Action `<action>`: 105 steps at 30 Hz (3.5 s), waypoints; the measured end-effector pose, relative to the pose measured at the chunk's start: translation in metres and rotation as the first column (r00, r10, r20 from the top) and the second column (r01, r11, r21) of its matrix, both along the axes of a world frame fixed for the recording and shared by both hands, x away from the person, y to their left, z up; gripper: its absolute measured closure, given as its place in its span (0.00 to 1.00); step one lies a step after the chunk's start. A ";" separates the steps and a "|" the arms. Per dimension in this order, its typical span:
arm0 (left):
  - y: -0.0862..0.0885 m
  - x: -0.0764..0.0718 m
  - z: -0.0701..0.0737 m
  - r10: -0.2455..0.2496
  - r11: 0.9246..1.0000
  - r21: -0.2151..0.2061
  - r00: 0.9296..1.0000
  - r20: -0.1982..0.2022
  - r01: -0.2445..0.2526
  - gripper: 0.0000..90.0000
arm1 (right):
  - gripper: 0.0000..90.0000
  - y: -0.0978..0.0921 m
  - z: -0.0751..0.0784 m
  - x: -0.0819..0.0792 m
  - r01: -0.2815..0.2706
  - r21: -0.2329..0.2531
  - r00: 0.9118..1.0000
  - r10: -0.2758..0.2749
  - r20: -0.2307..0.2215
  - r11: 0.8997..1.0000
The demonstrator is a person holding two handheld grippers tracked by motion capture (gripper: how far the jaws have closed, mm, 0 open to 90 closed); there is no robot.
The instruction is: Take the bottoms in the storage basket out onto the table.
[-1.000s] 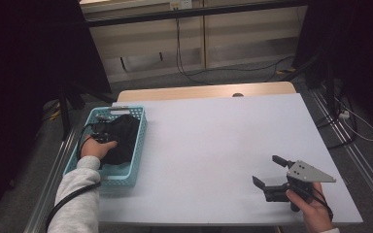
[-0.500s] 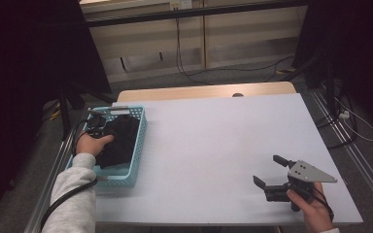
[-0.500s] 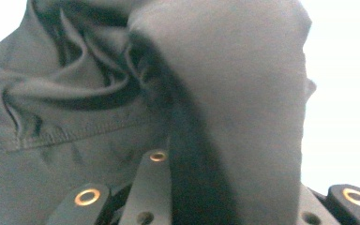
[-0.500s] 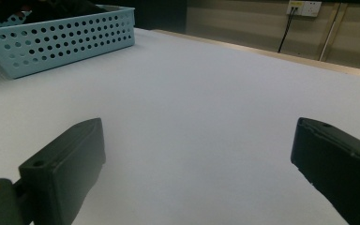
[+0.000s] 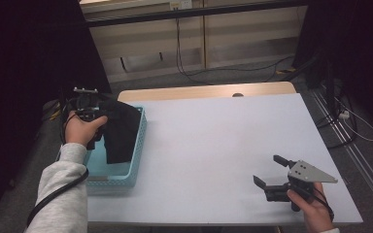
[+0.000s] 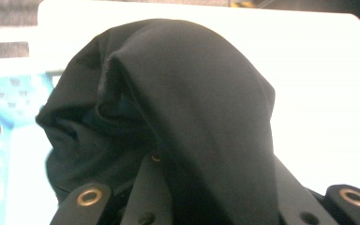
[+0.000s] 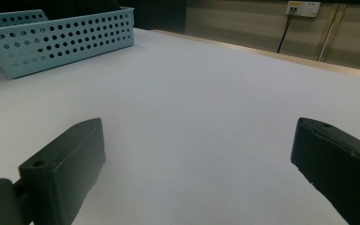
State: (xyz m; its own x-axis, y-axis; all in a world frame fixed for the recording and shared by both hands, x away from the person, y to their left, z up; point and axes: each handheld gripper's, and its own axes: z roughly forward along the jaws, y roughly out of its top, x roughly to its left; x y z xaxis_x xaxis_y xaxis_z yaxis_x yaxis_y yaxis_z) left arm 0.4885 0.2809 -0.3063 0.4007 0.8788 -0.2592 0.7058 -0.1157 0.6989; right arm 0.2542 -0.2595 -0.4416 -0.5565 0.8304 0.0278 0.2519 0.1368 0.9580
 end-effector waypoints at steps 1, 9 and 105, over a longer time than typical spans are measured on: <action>-0.001 0.000 0.006 -0.009 1.000 0.001 1.000 0.014 0.009 0.89 | 0.03 0.000 0.000 0.000 0.000 0.000 1.000 0.000 0.000 1.000; -0.021 -0.006 0.054 -0.055 0.996 -0.054 0.985 0.164 0.065 0.89 | 0.03 0.000 0.000 0.000 0.003 0.002 1.000 -0.003 -0.001 1.000; -0.132 -0.085 -0.115 -0.359 0.931 0.122 0.925 0.122 0.345 0.12 | 0.06 0.062 -0.001 0.087 -0.039 -0.116 0.996 0.029 -0.084 0.992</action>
State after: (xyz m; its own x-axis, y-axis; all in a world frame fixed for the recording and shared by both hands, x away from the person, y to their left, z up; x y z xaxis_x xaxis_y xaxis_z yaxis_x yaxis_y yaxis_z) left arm 0.4035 0.1485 -0.4209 0.7145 0.6925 -0.0996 0.5035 -0.4101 0.7605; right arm 0.3410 -0.1978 -0.4423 -0.5843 0.8112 -0.0220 0.3225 0.2570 0.9110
